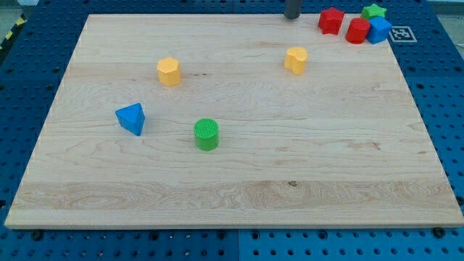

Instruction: Move the red star above the yellow heart

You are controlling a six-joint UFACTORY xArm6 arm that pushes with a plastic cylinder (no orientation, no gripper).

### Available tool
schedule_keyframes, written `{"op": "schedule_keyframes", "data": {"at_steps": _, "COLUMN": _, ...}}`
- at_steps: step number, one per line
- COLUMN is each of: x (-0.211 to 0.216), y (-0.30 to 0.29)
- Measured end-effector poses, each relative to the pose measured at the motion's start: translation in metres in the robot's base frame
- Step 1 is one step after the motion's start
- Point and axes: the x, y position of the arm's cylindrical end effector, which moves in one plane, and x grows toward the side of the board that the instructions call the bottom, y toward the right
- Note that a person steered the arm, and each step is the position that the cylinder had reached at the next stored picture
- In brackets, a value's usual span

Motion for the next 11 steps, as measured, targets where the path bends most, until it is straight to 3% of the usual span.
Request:
{"op": "schedule_keyframes", "data": {"at_steps": 5, "x": -0.001, "y": 0.064}}
{"op": "schedule_keyframes", "data": {"at_steps": 7, "x": 0.004, "y": 0.122}}
{"op": "schedule_keyframes", "data": {"at_steps": 9, "x": 0.022, "y": 0.110}}
{"op": "schedule_keyframes", "data": {"at_steps": 11, "x": 0.024, "y": 0.049}}
